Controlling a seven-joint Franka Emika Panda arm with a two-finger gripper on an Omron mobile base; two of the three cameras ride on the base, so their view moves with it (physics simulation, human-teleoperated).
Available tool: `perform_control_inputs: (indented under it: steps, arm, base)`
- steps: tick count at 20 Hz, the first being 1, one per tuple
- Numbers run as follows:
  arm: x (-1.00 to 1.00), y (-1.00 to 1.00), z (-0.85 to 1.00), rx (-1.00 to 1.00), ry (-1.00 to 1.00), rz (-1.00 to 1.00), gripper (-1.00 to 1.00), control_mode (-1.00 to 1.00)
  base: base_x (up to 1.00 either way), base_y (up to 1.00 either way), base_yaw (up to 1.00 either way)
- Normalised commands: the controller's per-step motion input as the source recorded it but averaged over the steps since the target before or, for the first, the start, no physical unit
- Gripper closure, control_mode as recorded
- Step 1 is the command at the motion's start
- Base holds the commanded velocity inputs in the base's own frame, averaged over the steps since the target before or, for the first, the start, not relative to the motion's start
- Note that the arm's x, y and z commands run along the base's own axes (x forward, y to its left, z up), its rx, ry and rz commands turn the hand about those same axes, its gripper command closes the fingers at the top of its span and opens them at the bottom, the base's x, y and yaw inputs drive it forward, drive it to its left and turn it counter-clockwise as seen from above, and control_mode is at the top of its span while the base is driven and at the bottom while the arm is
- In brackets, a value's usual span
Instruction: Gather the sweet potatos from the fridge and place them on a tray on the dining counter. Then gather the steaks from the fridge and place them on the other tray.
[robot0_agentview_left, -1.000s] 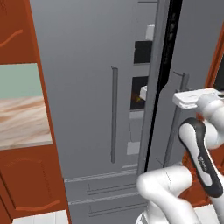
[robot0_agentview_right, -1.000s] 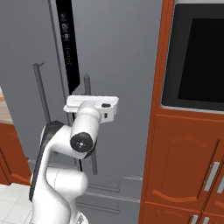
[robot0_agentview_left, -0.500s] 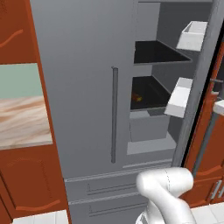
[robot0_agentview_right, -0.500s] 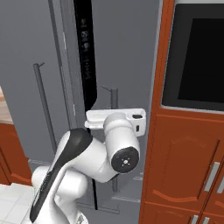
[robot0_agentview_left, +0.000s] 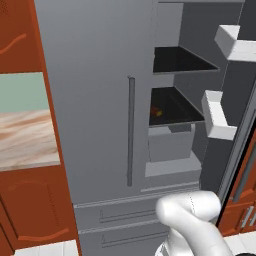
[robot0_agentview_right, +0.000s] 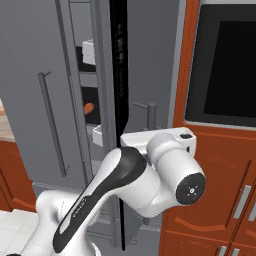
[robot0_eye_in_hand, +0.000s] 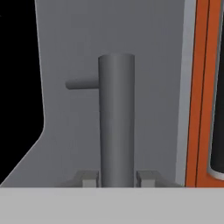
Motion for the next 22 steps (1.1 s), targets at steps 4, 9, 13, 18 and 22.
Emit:
perform_control_inputs:
  steps: [4,9,13,18,22]
  arm:
    - [0.01,-0.38,0.0,0.0,0.0,0.06,1.0,-1.0]
    - [-0.09,-0.49,0.0,-0.01,0.0,0.1,-1.0,-1.0]
    - [-0.67,-0.13,0.03,-0.04,0.0,0.0,1.0,-1.0]
    - [-0.93,-0.01,0.25,-0.02,-0.01,-0.07,1.0,-1.0]
    - [-0.81,0.93,0.5,-0.11,0.0,-0.43,1.0,-1.0]
  base:
    - [0.0,0.0,0.0]
    - [0.0,0.0,0.0]
    - [0.0,0.0,0.0]
    - [0.0,0.0,0.0]
    - [0.0,0.0,0.0]
